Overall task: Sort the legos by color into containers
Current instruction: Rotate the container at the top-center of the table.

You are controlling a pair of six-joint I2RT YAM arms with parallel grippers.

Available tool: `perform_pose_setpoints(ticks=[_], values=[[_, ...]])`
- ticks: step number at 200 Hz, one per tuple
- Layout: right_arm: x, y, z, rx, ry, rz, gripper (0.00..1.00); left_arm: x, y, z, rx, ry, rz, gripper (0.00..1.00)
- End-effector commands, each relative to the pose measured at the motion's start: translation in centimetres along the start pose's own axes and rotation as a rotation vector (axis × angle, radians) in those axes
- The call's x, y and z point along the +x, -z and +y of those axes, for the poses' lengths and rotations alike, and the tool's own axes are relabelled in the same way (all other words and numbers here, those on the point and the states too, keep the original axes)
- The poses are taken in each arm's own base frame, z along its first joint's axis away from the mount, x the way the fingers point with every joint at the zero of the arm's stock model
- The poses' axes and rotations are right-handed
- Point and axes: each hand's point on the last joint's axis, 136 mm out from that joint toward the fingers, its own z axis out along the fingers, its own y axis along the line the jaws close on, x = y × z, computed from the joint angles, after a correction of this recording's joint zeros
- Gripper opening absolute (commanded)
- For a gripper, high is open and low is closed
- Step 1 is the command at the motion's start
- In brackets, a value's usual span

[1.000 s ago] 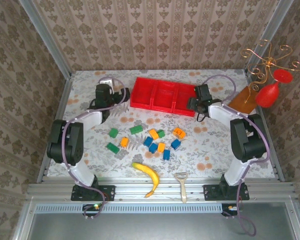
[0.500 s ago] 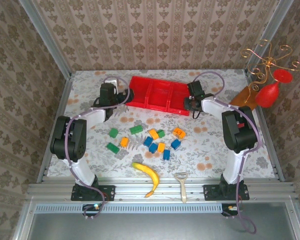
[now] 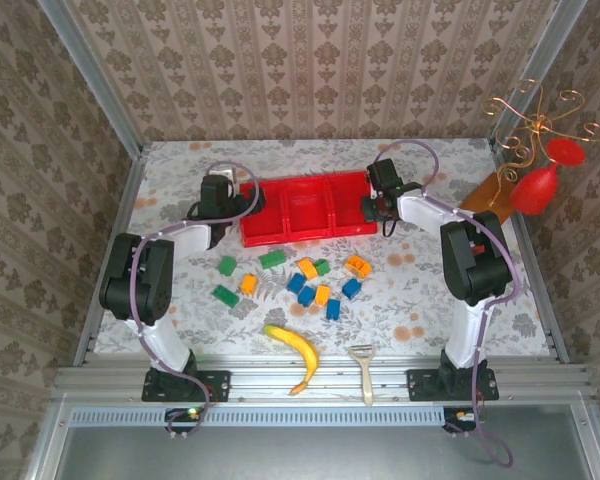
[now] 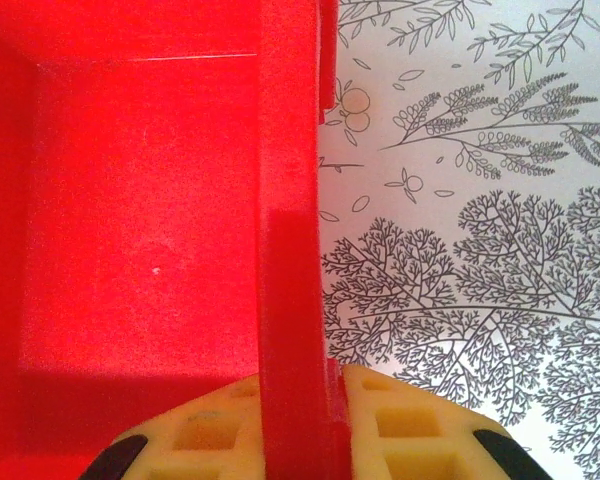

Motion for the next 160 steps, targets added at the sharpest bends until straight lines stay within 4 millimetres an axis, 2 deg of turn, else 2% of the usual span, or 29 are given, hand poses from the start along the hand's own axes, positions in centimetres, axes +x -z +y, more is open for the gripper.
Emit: perform_pose_setpoints(ticks=[1,37,95,132,160], values=[[0.8,0.0,0.3,0.016,-0.080,0.042,0.18,-0.8,1.1,0.2,-0.017,0.017,-0.031,1.00],[1.4,-0.7,0.4,0.030,-0.202,0.023,0.18,-0.9,1.3,0.2,-0.020,0.015,-0.030,1.00],[0.3,-1.6,1.6,0.003,-0.145,0.017,0.23,-1.4,3.1,0.5,-0.027,0.003,-0.051,1.00],[-0.4,-1.6,1.5,0.016,-0.103,0.018,0.34,-1.2,5.0,1.2,-0.042,0.007,-0.050,1.00],[-1.1,-0.5,1.5,0.019,-0.091,-0.002,0.46,-0.8,7.4,1.9,-0.079,-0.004,-0.027,1.00]])
